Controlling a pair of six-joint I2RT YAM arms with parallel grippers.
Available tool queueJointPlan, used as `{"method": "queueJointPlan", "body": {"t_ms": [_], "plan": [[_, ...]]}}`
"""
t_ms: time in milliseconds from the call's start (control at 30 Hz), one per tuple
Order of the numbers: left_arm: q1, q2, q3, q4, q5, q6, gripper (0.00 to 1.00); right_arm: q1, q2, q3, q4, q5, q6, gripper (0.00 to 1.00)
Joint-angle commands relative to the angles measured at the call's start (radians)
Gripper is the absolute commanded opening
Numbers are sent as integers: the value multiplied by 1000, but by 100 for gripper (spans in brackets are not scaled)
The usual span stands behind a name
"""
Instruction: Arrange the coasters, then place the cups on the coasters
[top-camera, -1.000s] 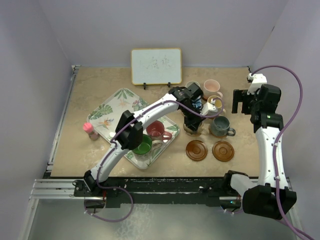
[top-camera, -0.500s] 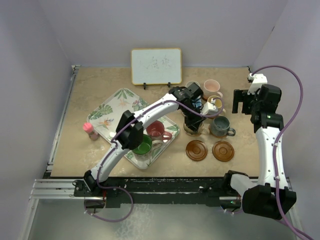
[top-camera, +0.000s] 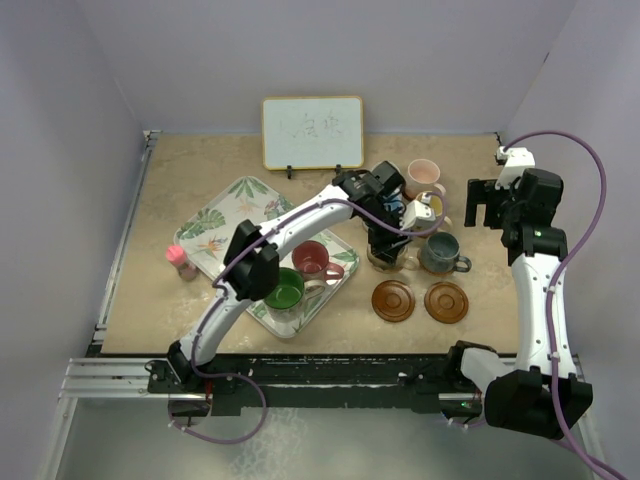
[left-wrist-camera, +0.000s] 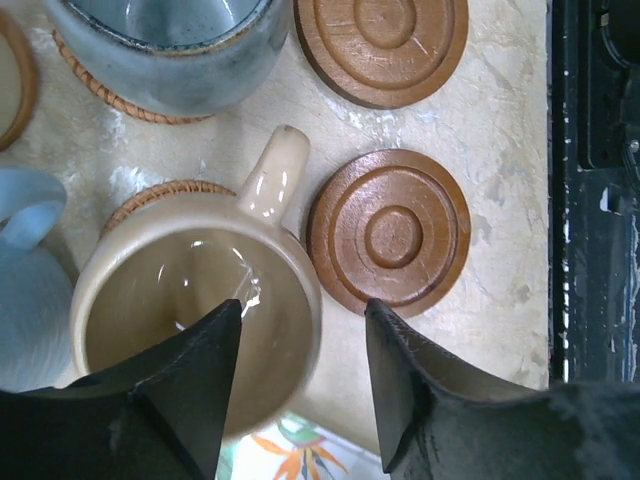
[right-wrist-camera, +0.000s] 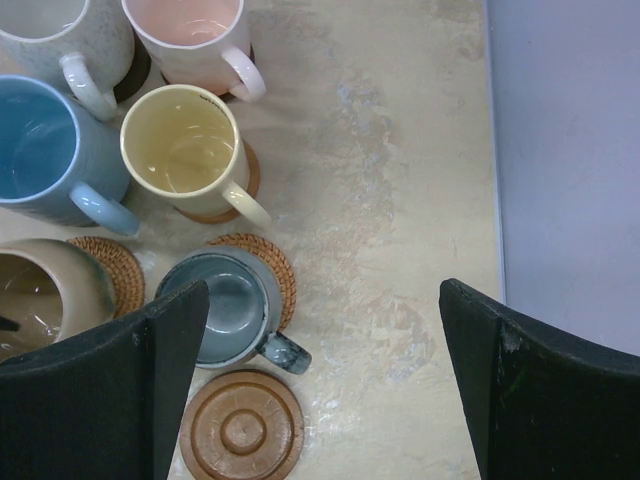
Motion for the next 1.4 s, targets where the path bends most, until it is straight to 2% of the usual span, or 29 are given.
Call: {"method": "queueJointPlan", "body": {"t_ms": [0, 167, 400, 567, 700, 867, 1133, 1367], "plan": [[10, -208, -80, 37, -30, 57, 52, -6, -19, 15, 14, -17, -13, 98], [28, -384, -274, 59, -136, 76, 56, -6, -44, 10, 25, -21, -21, 98], [71, -660, -555, 141, -432, 14, 60, -6, -58, 19, -1, -56, -89, 98], [143, -754, -679, 136, -564, -70, 64, -5, -69, 15, -16, -155, -114, 97], [153, -793, -782, 159, -653, -115, 64, -5, -65, 9, -13, -175, -115, 96], [154, -762, -808, 177, -685, -159, 63, -5, -56, 10, -19, -179, -113, 96], [155, -698, -814, 151, -630, -190, 58, -6, -60, 6, -15, -182, -107, 96], [155, -784, -853, 126, -615, -156, 56, -6, -60, 5, -19, -203, -107, 96]]}}
